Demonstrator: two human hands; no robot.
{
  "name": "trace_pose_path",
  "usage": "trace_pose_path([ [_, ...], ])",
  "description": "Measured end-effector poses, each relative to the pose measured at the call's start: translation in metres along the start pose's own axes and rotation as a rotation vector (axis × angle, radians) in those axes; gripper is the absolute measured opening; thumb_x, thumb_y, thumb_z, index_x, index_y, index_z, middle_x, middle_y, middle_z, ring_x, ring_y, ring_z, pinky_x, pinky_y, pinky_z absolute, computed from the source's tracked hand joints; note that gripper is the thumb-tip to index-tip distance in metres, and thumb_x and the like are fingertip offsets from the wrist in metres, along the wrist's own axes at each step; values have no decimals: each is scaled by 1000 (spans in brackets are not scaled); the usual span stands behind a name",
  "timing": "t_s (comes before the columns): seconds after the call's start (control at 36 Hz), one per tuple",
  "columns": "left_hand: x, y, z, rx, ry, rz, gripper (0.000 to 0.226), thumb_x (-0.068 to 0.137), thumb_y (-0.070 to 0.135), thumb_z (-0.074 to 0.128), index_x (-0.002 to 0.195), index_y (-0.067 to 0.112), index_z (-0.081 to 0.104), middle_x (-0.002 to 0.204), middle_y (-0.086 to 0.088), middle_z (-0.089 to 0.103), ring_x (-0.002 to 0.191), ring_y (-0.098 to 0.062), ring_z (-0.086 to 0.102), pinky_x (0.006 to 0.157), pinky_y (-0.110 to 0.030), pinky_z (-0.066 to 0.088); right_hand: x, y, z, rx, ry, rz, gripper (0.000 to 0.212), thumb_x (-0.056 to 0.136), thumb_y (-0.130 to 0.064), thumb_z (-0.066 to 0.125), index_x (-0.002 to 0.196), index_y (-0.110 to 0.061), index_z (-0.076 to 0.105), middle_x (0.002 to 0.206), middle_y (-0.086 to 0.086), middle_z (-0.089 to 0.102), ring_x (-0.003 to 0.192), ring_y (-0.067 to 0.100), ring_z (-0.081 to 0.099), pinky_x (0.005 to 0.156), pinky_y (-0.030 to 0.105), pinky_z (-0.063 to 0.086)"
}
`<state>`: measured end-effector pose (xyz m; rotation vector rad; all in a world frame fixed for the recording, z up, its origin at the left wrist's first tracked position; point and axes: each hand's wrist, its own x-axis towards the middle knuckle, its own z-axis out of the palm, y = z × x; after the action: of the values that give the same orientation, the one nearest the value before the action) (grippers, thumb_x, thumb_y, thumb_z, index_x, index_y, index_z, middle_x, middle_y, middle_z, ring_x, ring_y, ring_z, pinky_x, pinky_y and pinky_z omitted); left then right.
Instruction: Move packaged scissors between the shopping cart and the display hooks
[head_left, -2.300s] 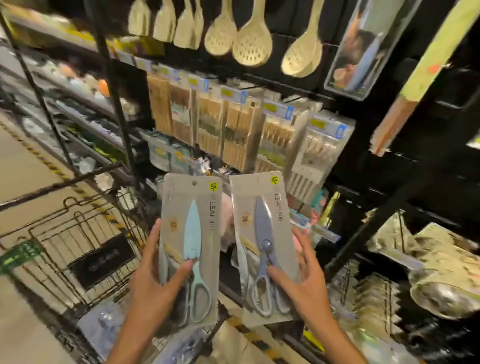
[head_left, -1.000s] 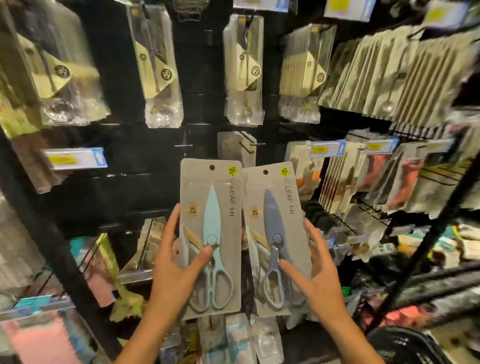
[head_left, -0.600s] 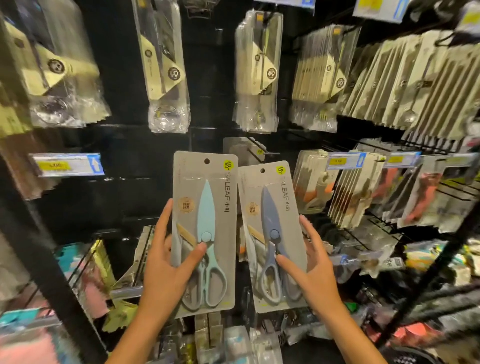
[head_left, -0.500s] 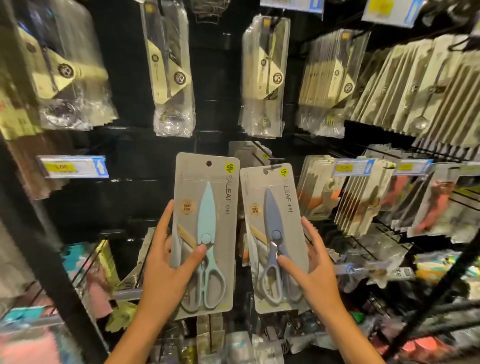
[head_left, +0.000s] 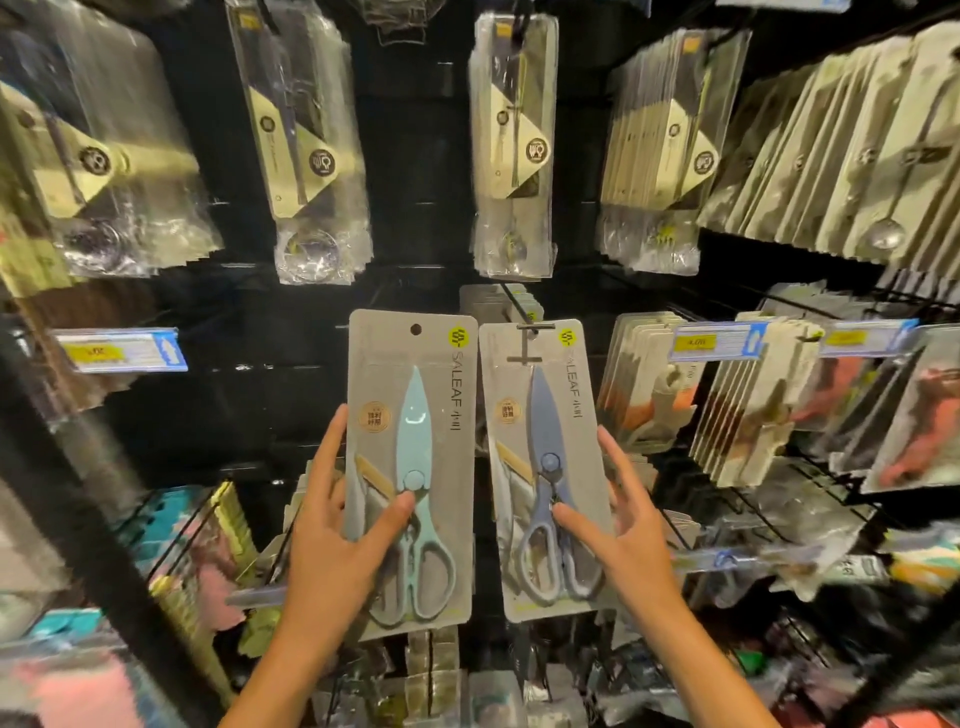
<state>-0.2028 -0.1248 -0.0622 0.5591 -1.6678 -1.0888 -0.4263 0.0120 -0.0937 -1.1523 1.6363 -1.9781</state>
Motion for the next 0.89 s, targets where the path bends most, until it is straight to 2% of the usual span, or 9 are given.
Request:
trace_pose_path([
  [0.06, 2, 0, 1, 16, 8, 9, 93, 83, 12, 78, 151, 53, 30, 146, 32, 46, 131, -4, 56, 96, -27, 56, 3, 2, -1, 14, -11, 2, 84, 83, -2, 76, 150, -35, 37, 134, -31, 58, 120, 0, 61, 85, 17, 55],
  [0.14, 3, 1, 4, -5, 30, 3, 93, 81, 14, 78, 150, 55, 31, 147, 30, 47, 130, -6, 56, 92, -22, 57, 6, 5, -4, 34, -35, 12, 84, 83, -5, 76, 150, -36, 36, 133, -32, 58, 121, 0, 61, 88, 19, 55],
  [0.19, 3, 0, 6, -21, 37, -9, 94, 79, 16, 79, 148, 57, 31, 149, 25, 47, 129, -7, 57, 91, -23, 58, 6, 6, -5, 30, -43, 18, 84, 82, -10, 76, 150, -38, 36, 133, -35, 57, 121, -1, 61, 89, 18, 55],
  [0.25, 3, -1, 8, -29, 44, -22, 94, 78, 16, 79, 147, 59, 31, 150, 21, 48, 129, -9, 58, 91, -29, 59, 6, 8, -6, 31, -47, 22, 83, 81, -10, 76, 149, -38, 37, 129, -39, 57, 119, -3, 61, 87, 15, 54],
  [0.33, 3, -1, 12, 1, 57, -26, 94, 80, 14, 79, 147, 60, 31, 151, 22, 46, 132, -9, 56, 100, -45, 56, 7, 10, -8, 31, -60, 23, 82, 83, 0, 74, 148, -35, 37, 123, -42, 59, 115, -8, 61, 83, 11, 53],
  [0.47, 4, -1, 17, 10, 71, -29, 94, 80, 13, 79, 148, 58, 31, 152, 21, 45, 134, -9, 54, 103, -50, 53, 9, 16, -10, 33, -78, 43, 84, 83, -1, 74, 150, -33, 36, 125, -39, 60, 116, -3, 63, 85, 16, 55],
  [0.69, 12, 1, 25, 23, 58, -28, 93, 77, 20, 80, 146, 61, 32, 148, 26, 47, 129, -7, 57, 94, -35, 59, 25, 31, -6, -3, -74, 27, 85, 85, -4, 75, 150, -39, 34, 135, -37, 54, 123, -5, 58, 90, 14, 52],
  [0.81, 15, 3, 27, -1, 58, 1, 93, 80, 15, 78, 148, 57, 31, 149, 25, 47, 127, -6, 59, 89, -29, 60, 35, 39, -3, -37, -83, 8, 84, 89, -10, 73, 152, -46, 29, 141, -36, 49, 128, -3, 55, 97, 20, 53],
  [0.89, 20, 2, 27, -10, 55, 17, 94, 81, 11, 78, 150, 54, 30, 148, 25, 49, 127, -5, 59, 90, -29, 59, 43, 48, 2, -81, -89, -7, 85, 91, -16, 72, 152, -51, 25, 152, -31, 39, 136, 1, 48, 110, 35, 48],
])
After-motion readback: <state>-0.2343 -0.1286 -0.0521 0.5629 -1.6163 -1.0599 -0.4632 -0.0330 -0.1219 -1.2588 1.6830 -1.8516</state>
